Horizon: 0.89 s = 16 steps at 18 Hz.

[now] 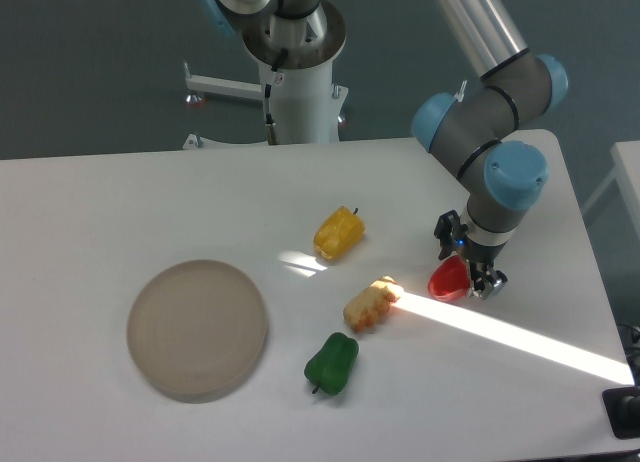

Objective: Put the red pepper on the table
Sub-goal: 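Open the gripper and lift it away from the red pepper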

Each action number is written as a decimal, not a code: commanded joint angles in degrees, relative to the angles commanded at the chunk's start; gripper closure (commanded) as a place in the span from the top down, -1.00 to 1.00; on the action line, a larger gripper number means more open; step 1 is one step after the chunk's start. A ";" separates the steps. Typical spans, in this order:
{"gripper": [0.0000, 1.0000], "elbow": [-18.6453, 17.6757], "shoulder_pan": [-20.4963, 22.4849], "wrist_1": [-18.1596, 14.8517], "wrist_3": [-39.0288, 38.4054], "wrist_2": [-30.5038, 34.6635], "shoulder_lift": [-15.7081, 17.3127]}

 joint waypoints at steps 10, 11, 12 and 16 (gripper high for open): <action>1.00 1.23 -0.35 -0.35 -0.09 0.35 1.84; 1.00 1.32 -0.70 -0.61 -0.09 0.35 2.19; 1.00 1.41 -0.70 -0.70 0.00 0.35 2.63; 1.00 1.49 -0.44 -0.79 0.09 0.18 3.86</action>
